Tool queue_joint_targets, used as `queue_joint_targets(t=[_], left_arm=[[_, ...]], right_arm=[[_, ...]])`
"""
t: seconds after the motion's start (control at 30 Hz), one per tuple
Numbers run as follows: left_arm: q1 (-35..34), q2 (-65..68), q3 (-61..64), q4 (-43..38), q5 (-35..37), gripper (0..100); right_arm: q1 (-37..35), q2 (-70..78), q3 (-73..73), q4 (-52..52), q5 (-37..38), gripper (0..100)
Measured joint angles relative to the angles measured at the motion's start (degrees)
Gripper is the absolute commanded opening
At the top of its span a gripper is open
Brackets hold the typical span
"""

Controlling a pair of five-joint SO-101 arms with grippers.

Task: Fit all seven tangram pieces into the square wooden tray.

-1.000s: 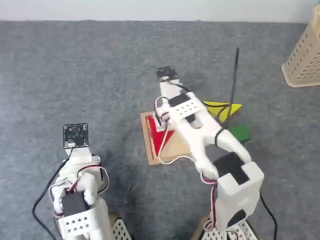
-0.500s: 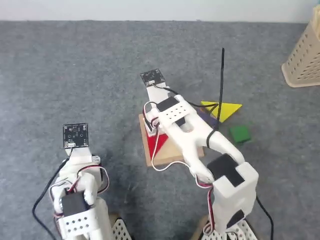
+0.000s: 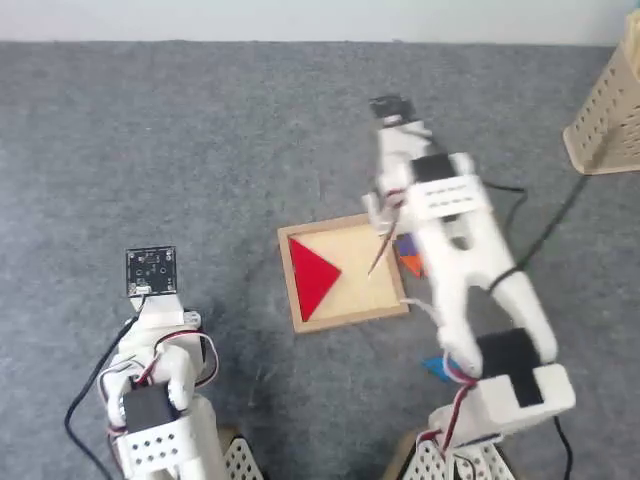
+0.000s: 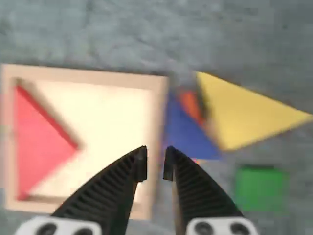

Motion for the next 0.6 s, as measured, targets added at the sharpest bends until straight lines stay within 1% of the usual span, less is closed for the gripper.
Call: queue_joint_targets(t=[0.07,0.1,0.27,0.33,0.47,0.6], left_arm=[[0.0,0.0,0.0,0.0,0.0,1],[0.0,0.0,0.0,0.0,0.0,1],[0.0,0.0,0.0,0.0,0.0,1],[0.0,0.0,0.0,0.0,0.0,1],[0.0,0.0,0.0,0.0,0.0,1],[0.0,0.0,0.0,0.0,0.0,1]], right_arm=[[4.5,0.7,-2.2,2.1,5.8,25.0],[6.0,1.7,-3.0,2.6,8.3,25.8],[9.6,9.8,-6.0,0.8,15.7,25.7],[10.7,11.9,-7.6,-0.1,20.8,25.7],[11.2,15.2,-9.1,-0.4,36.6,26.0],[10.0,17.5,-9.2,-0.8,50.7,34.4]])
